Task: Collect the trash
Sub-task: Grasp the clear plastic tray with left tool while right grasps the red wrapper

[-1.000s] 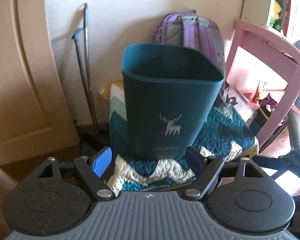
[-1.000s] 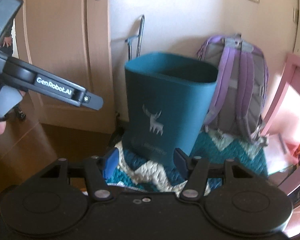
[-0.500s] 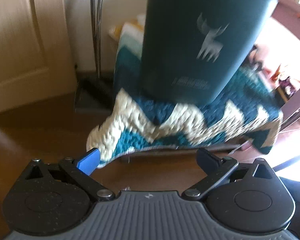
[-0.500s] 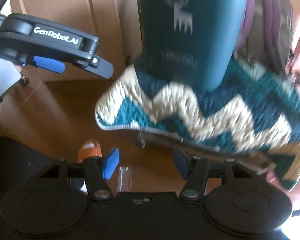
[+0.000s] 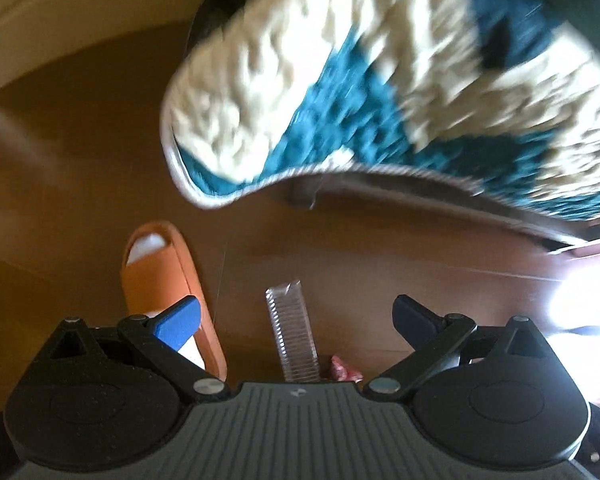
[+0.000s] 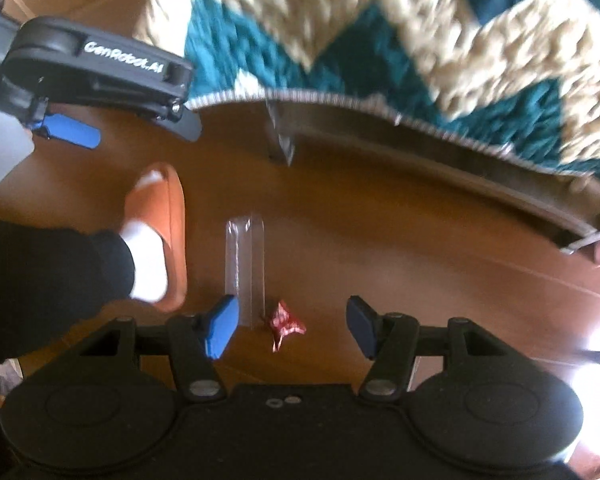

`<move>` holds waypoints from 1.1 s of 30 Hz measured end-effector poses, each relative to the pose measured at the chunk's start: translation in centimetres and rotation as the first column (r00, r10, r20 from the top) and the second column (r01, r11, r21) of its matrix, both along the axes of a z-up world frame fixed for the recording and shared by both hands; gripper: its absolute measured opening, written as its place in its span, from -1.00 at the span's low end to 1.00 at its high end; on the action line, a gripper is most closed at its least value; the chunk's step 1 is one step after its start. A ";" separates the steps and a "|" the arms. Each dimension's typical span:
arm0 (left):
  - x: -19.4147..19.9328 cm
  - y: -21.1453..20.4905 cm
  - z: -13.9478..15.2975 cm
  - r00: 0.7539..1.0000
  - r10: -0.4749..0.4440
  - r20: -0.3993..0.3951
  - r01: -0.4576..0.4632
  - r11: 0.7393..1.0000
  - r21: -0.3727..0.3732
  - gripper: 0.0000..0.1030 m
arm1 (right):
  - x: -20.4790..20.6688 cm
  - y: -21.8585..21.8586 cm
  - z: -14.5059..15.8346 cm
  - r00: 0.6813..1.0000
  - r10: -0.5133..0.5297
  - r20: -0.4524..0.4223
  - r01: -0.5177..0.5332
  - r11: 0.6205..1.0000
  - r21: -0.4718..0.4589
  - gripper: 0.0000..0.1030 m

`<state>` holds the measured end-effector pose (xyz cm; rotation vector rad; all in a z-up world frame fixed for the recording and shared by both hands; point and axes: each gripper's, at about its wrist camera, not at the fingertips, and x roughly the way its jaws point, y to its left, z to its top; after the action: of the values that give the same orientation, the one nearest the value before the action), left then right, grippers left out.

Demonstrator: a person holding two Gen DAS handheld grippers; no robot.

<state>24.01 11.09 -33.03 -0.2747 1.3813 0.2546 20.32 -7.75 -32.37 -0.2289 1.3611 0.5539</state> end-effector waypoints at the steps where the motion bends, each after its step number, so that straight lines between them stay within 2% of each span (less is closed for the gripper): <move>1: 0.3 0.1 -1.3 1.000 0.011 -0.030 -0.011 1.000 -0.001 0.99 | 0.1 0.4 -0.9 1.000 0.021 -0.018 -0.021 1.000 -0.005 0.16; 6: 0.8 0.9 -8.1 0.980 0.095 -0.177 -0.102 0.994 -0.027 0.99 | 0.2 2.4 -6.0 0.986 0.129 -0.103 -0.131 0.991 -0.017 0.15; 10: 0.7 1.3 -13.2 0.949 0.122 -0.291 -0.141 0.989 -0.044 0.99 | 0.6 3.3 -10.3 0.962 0.194 -0.191 -0.197 0.980 0.003 0.13; 14: -0.2 1.6 -17.5 0.898 0.163 -0.409 -0.214 0.973 -0.082 0.99 | 1.2 3.4 -14.5 0.942 0.193 -0.275 -0.203 0.979 -0.007 0.12; 18: -0.2 0.7 -20.2 0.892 0.119 -0.436 -0.174 0.981 -0.089 0.99 | 1.2 3.8 -17.3 0.930 0.201 -0.309 -0.214 0.977 -0.010 0.12; 26: 0.5 -0.6 -24.4 0.887 0.069 -0.456 -0.129 0.986 -0.101 0.97 | 0.6 4.8 -21.2 0.916 0.283 -0.285 -0.311 0.949 -0.058 0.04; 29: 0.5 -0.7 -25.1 0.885 0.065 -0.462 -0.124 0.987 -0.099 0.84 | 0.4 5.3 -22.0 0.917 0.300 -0.263 -0.327 0.943 -0.066 -0.11; 31: 0.6 -0.7 -25.5 0.883 0.066 -0.466 -0.128 0.986 -0.103 0.74 | 0.3 5.6 -22.4 0.919 0.313 -0.242 -0.338 0.939 -0.070 -0.13; 33: 0.8 -0.7 -25.7 0.882 0.060 -0.467 -0.125 0.986 -0.110 0.73 | 0.1 6.1 -22.6 0.913 0.331 -0.240 -0.355 0.933 -0.065 -0.15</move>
<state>24.77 10.36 -58.72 -0.4145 1.8679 0.3184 20.44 -1.69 -55.00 -0.5139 1.5857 0.8208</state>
